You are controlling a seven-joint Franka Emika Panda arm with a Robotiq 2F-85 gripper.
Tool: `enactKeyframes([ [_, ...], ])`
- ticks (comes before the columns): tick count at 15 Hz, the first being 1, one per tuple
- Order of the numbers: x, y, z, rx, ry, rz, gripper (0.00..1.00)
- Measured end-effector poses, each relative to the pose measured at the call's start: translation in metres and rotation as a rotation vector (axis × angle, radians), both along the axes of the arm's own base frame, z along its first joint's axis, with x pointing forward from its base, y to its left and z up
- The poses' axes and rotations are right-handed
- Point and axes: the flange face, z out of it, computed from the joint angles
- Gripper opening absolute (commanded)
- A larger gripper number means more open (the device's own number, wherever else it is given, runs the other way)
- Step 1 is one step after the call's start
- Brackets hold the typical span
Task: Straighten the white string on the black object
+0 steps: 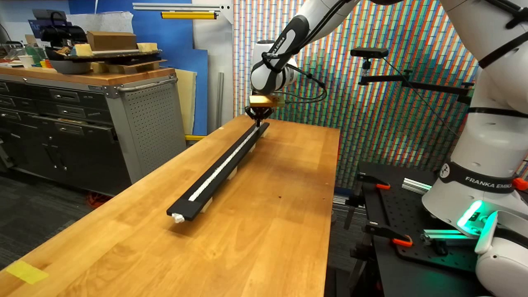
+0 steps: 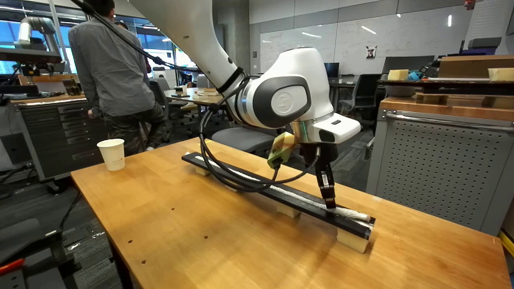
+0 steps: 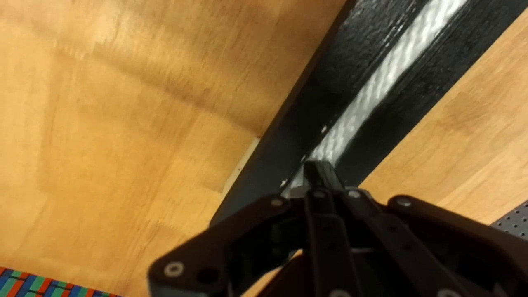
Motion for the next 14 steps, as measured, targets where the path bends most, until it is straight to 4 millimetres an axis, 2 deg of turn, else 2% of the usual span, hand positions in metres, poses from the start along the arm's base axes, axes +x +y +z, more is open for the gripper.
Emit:
enactKeyframes([
  [6, 0.001, -0.0007, -0.007, 0.004, 0.016, -0.011, 0.0],
  [14, 0.0054, -0.0024, -0.006, 0.014, 0.027, -0.046, 0.0],
])
